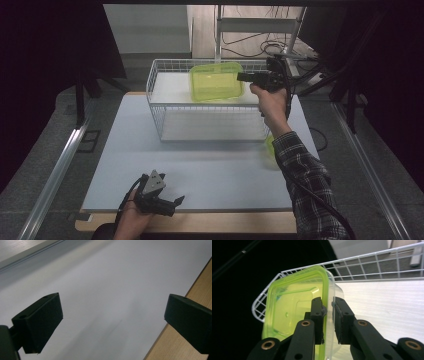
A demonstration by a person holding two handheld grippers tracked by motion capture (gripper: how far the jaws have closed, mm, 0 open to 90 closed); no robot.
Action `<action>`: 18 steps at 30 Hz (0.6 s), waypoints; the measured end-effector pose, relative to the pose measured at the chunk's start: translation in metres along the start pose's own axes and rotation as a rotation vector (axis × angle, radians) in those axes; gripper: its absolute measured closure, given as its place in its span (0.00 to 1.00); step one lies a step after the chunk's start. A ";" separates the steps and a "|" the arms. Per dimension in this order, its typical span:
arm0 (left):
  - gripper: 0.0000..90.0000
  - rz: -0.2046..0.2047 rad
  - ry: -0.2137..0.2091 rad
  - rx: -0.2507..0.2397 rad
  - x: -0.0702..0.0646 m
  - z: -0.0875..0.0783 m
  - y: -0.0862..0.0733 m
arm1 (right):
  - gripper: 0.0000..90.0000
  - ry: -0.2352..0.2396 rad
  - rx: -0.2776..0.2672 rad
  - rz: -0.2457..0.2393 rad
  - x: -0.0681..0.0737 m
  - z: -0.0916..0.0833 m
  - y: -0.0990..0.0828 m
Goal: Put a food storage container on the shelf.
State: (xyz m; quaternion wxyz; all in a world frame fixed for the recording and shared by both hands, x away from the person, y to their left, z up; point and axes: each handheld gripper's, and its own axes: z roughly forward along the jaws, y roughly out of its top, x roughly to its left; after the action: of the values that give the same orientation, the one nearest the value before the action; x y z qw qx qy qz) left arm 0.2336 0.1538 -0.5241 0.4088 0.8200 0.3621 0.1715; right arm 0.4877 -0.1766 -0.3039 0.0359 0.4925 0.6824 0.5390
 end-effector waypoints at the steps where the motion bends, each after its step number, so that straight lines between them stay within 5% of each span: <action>1: 0.02 0.001 0.000 0.001 0.000 0.000 0.000 | 0.85 -0.021 0.003 -0.016 0.000 0.001 0.000; 11: 0.02 0.003 -0.002 0.008 -0.001 0.001 0.000 | 0.81 -0.102 0.033 -0.074 -0.002 0.010 0.003; 18: 0.02 0.004 -0.004 0.011 -0.001 0.001 0.000 | 0.78 -0.110 0.048 -0.068 -0.007 0.014 0.004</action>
State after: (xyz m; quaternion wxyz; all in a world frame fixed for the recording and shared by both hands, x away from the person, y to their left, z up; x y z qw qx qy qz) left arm 0.2339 0.1528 -0.5249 0.4047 0.8232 0.3607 0.1687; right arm 0.5019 -0.1717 -0.3103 0.0798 0.4987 0.7083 0.4932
